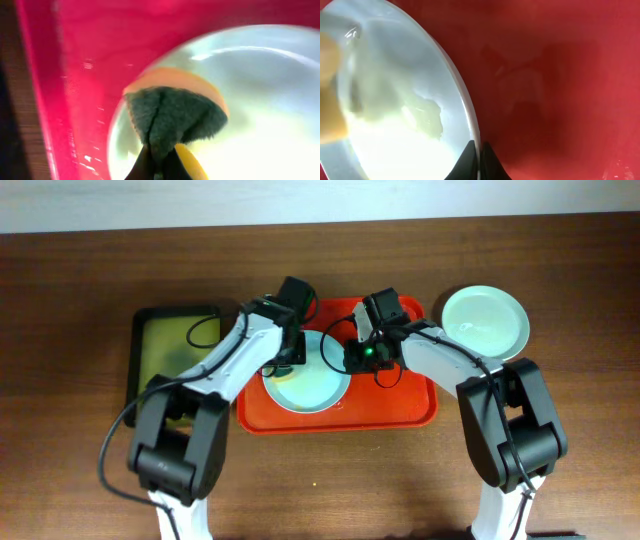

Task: Clean dirty plates on tray and stack at the side
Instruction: 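Scrub the light blue plate with the sponge while the right gripper holds it, then return the sponge to the black tray with the left gripper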

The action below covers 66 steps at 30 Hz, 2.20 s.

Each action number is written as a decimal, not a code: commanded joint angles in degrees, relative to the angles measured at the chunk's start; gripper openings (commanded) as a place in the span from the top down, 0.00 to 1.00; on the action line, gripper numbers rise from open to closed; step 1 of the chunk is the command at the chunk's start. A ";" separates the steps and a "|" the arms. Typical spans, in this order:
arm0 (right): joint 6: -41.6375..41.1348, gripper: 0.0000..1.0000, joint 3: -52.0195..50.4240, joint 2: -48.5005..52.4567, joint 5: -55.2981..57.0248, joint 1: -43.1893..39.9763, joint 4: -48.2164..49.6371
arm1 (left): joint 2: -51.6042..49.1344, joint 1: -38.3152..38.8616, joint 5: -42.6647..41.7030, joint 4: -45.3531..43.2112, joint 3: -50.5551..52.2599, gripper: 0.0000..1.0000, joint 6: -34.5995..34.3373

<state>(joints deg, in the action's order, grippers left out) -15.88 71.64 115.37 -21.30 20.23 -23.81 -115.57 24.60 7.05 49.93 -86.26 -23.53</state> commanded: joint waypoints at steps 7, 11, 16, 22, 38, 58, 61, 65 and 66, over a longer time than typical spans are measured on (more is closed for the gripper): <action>0.37 0.96 0.68 0.02 -0.85 -0.35 0.22 | 1.62 0.76 -16.26 -2.36 3.89 1.00 1.31; 0.39 0.96 0.68 0.02 -0.79 -0.37 0.33 | 0.22 0.76 -16.22 -5.40 7.13 1.00 1.31; 0.39 0.96 0.68 0.02 -0.81 -0.37 0.50 | -2.08 0.76 -8.20 -10.60 11.10 1.00 1.33; 0.42 0.96 0.68 0.02 -0.81 -0.37 0.50 | -2.16 0.74 22.53 -7.65 12.11 1.00 1.05; 2.47 0.96 0.92 -0.35 -0.98 -0.35 1.92 | 10.45 -3.19 9.57 -6.43 4.83 1.00 -1.70; 9.53 0.96 33.09 -1.40 41.09 11.74 -34.27 | 4.94 -33.42 -0.26 -10.27 12.07 1.00 -2.99; 9.75 0.96 34.32 -1.40 57.02 15.78 -36.50 | 2.10 -33.51 -1.97 -12.11 12.07 1.00 -2.97; 10.16 0.96 34.34 -1.40 77.66 21.09 -37.44 | 2.14 -33.51 -3.26 -12.15 11.45 0.62 -2.99; 10.80 0.96 34.36 -1.40 81.05 22.08 -37.42 | 2.19 -33.51 -3.48 -11.21 10.75 0.55 -2.99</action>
<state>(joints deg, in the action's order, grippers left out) -5.76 104.47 115.24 40.40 39.29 -61.30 -113.27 -8.78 5.80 37.71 -74.39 -25.93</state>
